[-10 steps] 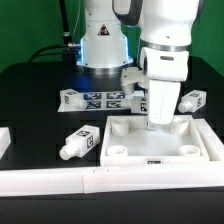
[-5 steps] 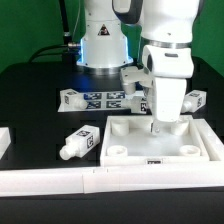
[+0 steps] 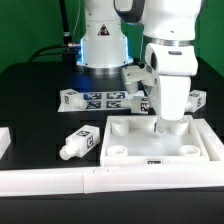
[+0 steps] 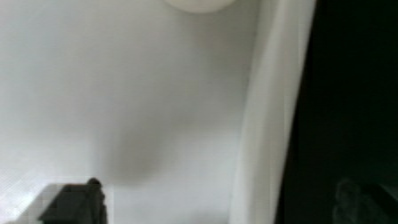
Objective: Assemble one leg
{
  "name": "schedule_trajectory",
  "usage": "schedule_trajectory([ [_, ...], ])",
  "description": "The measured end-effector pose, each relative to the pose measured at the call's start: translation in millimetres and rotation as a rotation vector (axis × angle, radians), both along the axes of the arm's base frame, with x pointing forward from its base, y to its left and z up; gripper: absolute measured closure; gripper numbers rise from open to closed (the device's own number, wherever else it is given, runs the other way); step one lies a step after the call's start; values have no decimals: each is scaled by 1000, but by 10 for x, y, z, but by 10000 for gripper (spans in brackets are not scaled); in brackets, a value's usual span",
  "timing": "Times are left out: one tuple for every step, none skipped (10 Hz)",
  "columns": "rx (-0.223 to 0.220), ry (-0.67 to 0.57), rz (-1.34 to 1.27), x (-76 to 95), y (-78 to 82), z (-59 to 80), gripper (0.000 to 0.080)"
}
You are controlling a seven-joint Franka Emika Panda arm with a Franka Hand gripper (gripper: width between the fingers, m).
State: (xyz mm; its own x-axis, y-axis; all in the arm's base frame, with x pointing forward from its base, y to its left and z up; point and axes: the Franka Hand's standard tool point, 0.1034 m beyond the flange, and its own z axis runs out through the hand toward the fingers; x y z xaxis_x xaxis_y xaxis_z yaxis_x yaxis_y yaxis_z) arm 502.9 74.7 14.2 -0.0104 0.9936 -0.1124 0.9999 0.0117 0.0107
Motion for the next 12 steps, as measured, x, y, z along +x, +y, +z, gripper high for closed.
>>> schedule_trajectory([
  [0,0,0,-1,-1,-1,151],
  [0,0,-1,-1,-4,-2,151],
  [0,1,-1,-2,-5,-3,283],
  [0,1,-1,-2,-6,-4,283],
  [0,1,-1,-3,-6,-4,467],
  [0,1,-1,-4,-7,-6,601],
  [0,2,-1,-7,-8,-7,601],
  [-3,5,3,-10,-14,-6,746],
  [-8,16,25,-15,-12,0,746],
  [-12,19,21,0,-16,4,746],
  [-21,32,21,30,-36,10,746],
  [-27,46,18,30,-35,1,746],
])
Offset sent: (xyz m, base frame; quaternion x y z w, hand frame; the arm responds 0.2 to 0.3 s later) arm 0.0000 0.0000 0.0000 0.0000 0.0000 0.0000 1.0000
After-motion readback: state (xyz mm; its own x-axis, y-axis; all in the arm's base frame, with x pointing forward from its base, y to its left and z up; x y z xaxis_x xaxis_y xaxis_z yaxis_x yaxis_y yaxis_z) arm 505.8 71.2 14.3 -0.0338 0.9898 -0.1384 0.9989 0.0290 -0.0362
